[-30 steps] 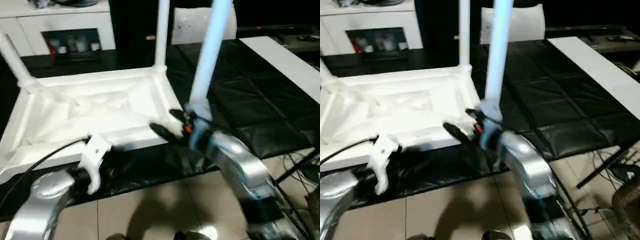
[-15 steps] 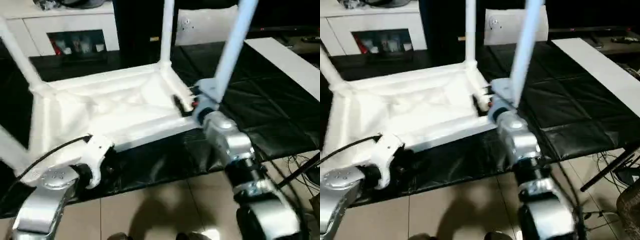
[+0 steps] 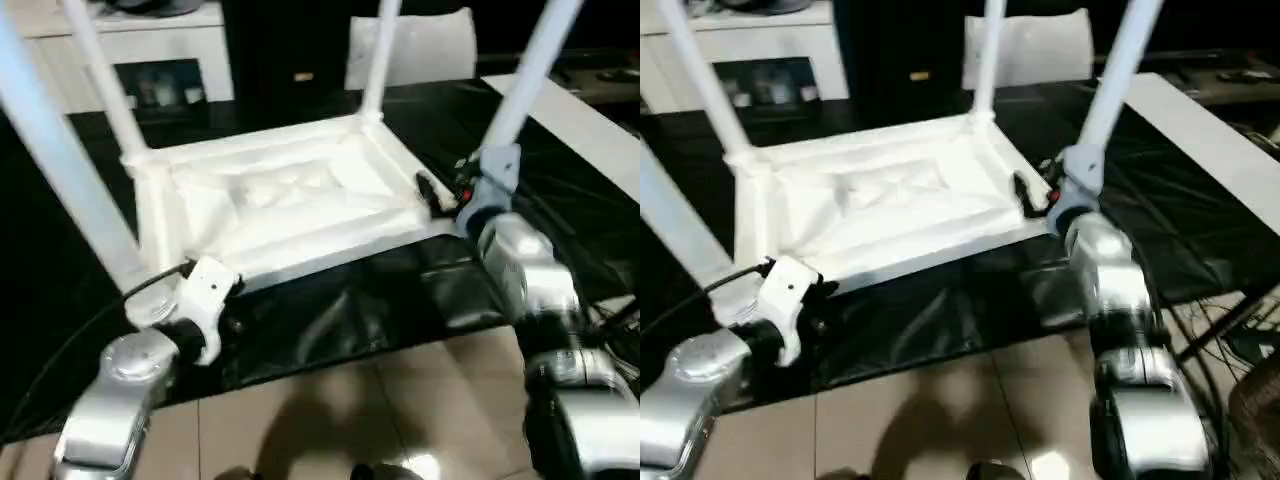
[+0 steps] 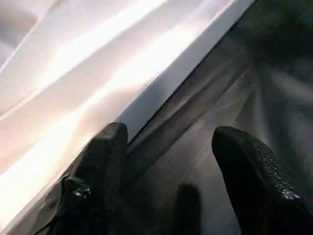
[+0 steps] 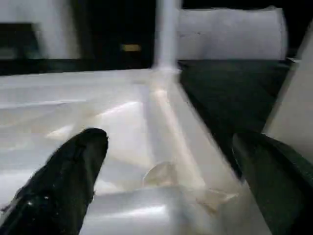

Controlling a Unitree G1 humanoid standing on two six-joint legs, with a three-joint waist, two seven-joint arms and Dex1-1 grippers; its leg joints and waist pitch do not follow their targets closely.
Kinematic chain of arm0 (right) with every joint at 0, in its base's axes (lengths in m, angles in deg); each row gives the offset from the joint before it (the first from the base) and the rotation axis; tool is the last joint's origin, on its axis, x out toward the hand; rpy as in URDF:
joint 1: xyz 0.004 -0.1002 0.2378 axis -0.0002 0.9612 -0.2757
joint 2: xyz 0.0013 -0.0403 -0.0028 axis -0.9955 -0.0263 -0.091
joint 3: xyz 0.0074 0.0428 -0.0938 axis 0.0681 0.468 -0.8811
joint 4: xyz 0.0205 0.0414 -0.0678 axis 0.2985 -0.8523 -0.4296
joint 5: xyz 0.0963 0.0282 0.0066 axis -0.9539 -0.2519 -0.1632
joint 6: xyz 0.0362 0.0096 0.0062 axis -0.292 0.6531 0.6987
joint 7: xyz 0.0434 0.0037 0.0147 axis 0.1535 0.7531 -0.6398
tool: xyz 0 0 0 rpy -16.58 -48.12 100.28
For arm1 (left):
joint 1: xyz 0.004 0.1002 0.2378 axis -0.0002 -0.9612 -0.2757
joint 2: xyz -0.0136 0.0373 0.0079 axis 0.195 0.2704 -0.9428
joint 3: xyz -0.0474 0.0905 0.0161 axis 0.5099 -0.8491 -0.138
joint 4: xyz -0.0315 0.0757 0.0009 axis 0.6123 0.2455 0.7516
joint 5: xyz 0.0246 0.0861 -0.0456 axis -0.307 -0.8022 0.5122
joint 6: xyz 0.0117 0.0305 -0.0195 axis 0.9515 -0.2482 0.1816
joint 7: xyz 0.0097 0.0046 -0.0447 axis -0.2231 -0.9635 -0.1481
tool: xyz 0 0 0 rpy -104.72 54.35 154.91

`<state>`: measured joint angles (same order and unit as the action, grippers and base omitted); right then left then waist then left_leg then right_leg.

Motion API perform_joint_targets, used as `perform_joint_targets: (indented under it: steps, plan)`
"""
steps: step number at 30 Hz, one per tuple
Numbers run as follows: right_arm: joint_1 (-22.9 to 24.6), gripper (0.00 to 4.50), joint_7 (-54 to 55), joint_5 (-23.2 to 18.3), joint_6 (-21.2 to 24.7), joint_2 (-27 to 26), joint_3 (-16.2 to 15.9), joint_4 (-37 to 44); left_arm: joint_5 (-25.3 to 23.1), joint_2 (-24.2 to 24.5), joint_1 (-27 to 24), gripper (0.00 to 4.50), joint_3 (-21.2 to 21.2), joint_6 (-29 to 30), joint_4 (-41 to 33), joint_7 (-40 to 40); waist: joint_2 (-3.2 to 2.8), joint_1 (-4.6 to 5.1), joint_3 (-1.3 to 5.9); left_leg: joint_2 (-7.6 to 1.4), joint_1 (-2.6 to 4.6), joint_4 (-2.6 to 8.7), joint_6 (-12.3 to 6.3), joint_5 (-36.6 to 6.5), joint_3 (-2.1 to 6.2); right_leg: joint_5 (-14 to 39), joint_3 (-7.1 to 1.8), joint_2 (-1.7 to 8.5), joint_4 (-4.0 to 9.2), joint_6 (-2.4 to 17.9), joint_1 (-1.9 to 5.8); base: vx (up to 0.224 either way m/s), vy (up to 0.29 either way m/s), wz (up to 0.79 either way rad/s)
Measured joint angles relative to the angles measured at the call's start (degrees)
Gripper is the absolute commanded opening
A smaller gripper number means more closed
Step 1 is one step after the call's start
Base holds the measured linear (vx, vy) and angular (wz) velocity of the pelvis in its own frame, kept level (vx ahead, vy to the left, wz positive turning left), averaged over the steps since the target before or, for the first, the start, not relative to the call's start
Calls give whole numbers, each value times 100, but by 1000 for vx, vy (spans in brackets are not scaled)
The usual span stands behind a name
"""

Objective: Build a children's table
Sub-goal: Rotate leg to tighten, then rotate table base

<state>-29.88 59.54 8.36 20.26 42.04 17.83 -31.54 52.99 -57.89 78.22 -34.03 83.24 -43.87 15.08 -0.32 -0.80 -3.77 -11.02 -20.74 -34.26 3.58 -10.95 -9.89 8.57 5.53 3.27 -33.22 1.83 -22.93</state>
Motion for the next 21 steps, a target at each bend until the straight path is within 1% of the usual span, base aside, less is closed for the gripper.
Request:
perform_joint_targets:
  steps: [1, 5, 8, 9, 11, 13, 16, 18, 19, 21]
  plan:
    - [211, 450, -157, -71, 58, -70, -107, 195, 34, -86, -125, 337, -18, -145, -30, 53, -2, 32, 1, -3, -11, -1, 0, 1, 1, 0, 4, -1, 0, 0, -9, 0, 0, 0]
    - [909, 450, -598, -317, 404, -150, -424, 1047, 67, -318, -530, 337, 26, -726, -92, 308, -5, 47, 3, -3, -26, -10, 0, 2, 6, 0, 8, 0, 7, 0, -20, 0, 0, 0]
    - [1457, 450, -969, -611, 711, -113, -639, 1974, 124, -682, -944, 337, 232, -1288, -223, 558, -5, 48, 5, -1, -23, -13, -2, 0, 7, 2, 8, 1, 23, -4, -19, 0, 0, 0]
    - [1586, 450, -1058, -681, 772, -103, -707, 2158, 134, -784, -1051, 337, 296, -1413, -250, 621, -1, 47, 7, 0, -24, -14, -3, -1, 7, 3, 7, 2, 24, -5, -14, 0, 0, 0]
    - [1891, 450, -1116, -748, 951, -75, -820, 2598, 207, -1030, -1199, 337, 492, -1681, -309, 850, -2, 44, 12, 0, -21, -20, -3, -1, 13, 3, 10, 2, 26, -7, -17, 0, 0, 0]
    - [2164, 450, -1070, -743, 1068, -73, -918, 2904, 227, -1150, -1292, 337, 639, -1950, -375, 1085, 0, 46, 16, 1, -17, -23, -3, 0, 18, 5, 14, 1, 26, -9, -13, 0, 0, 0]
    - [2279, 450, -969, -669, 1177, -72, -928, 3061, 227, -1199, -1307, 337, 721, -2206, -458, 1289, -3, 74, 18, 1, -17, -33, -3, 0, 20, 6, 18, 1, 32, -12, -13, 0, 0, 0]
    - [2395, 450, -921, -640, 1319, -41, -955, 3311, 242, -1306, -1397, 337, 728, -2351, -505, 1381, -15, 96, 32, 0, -18, -32, -3, 0, 28, 7, 30, 1, 59, -14, -3, 0, 0, 0]
    - [2477, 450, -908, -618, 1465, 20, -1072, 3462, 240, -1442, -1545, 337, 749, -2479, -542, 1462, -22, 124, 42, 0, -17, -31, -4, -1, 34, 5, 40, 1, 85, -18, 14, 0, 0, 0]
    - [2607, 450, -934, -619, 1697, 79, -1225, 3645, 213, -1571, -1770, 337, 802, -2670, -545, 1618, -27, 180, 47, -1, -24, -27, -6, -2, 39, 2, 50, 1, 121, -24, 21, 0, 0, 0]
